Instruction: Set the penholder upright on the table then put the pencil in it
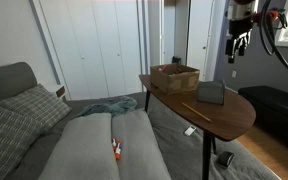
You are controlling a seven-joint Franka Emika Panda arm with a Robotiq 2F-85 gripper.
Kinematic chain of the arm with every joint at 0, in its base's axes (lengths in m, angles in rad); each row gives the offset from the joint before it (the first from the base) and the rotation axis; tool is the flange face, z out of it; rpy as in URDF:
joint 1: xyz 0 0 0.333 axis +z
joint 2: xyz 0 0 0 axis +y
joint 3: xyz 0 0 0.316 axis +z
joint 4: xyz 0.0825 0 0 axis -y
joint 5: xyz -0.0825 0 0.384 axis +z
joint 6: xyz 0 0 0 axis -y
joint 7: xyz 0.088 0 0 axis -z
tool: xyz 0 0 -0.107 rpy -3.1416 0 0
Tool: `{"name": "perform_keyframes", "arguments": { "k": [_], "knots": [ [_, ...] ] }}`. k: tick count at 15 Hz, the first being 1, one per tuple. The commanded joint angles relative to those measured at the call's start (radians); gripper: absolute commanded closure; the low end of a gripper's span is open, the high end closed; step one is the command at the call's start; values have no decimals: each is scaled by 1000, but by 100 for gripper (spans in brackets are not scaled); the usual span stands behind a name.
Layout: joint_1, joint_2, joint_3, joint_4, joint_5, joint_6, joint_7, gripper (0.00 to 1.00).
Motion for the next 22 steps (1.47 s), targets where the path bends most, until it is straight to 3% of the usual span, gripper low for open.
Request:
{"name": "perform_keyframes", "arguments": {
  "k": [1, 7, 18, 22],
  "knots": [
    [6, 0, -4, 2, -1, -3, 1, 0],
    [3, 5, -11, 7, 11, -35, -7, 0],
    [15, 22, -198, -146, 608, 88, -155, 0],
    [17, 75, -233, -154, 841, 57, -212, 0]
  ]
}}
